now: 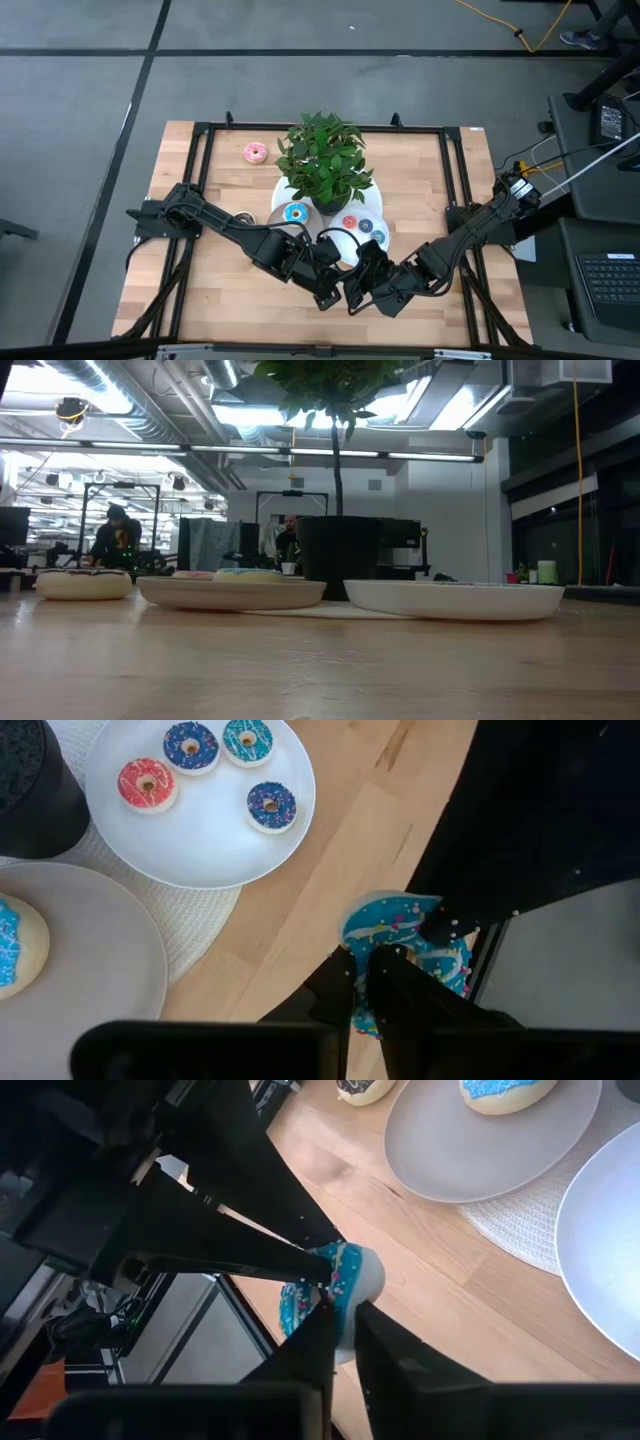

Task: Pick & Place donuts
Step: Put the small blue donut on the white plate

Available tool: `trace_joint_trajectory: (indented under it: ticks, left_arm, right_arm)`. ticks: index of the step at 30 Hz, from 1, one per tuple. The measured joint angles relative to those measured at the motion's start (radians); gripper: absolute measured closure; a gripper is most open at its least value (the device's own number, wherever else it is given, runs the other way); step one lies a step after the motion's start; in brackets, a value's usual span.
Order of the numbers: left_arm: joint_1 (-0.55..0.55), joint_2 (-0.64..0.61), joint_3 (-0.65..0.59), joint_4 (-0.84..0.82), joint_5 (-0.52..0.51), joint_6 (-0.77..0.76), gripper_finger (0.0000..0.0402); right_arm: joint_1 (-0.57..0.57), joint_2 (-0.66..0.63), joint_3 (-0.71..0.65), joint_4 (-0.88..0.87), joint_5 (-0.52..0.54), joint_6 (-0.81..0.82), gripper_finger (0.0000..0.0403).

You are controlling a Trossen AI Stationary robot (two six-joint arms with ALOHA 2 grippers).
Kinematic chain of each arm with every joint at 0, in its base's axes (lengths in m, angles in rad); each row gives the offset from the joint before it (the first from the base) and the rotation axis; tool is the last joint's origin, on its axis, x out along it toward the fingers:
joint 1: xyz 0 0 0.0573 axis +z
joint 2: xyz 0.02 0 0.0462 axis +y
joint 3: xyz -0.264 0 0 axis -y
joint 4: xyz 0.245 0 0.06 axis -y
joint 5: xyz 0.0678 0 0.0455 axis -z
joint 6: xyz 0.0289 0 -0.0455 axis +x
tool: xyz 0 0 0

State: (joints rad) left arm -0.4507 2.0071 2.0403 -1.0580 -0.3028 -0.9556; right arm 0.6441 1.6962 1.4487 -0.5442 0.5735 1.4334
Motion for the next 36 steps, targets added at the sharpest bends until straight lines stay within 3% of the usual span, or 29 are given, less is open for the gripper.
trace_joint_trajectory:
  ticks: [8, 23, 29, 36]
  left_arm:
    - [-0.003, -0.001, 0.000, 0.000, 0.001, -0.026, 0.0347]
    - [-0.013, -0.077, 0.000, -0.003, -0.021, -0.004, 0.0341]
    - [-0.012, -0.093, 0.001, -0.107, -0.064, -0.091, 0.0324]
    - [-0.023, -0.108, 0.000, -0.172, -0.063, -0.082, 0.0311]
  right_arm:
    - [0.000, 0.000, 0.000, 0.001, 0.000, -0.002, 0.0396]
    - [0.000, -0.002, 0.000, -0.022, 0.002, 0.028, 0.0393]
    - [0.000, -0.002, 0.000, -0.050, 0.002, 0.065, 0.0392]
    - [-0.008, -0.002, 0.000, -0.151, -0.001, 0.081, 0.0395]
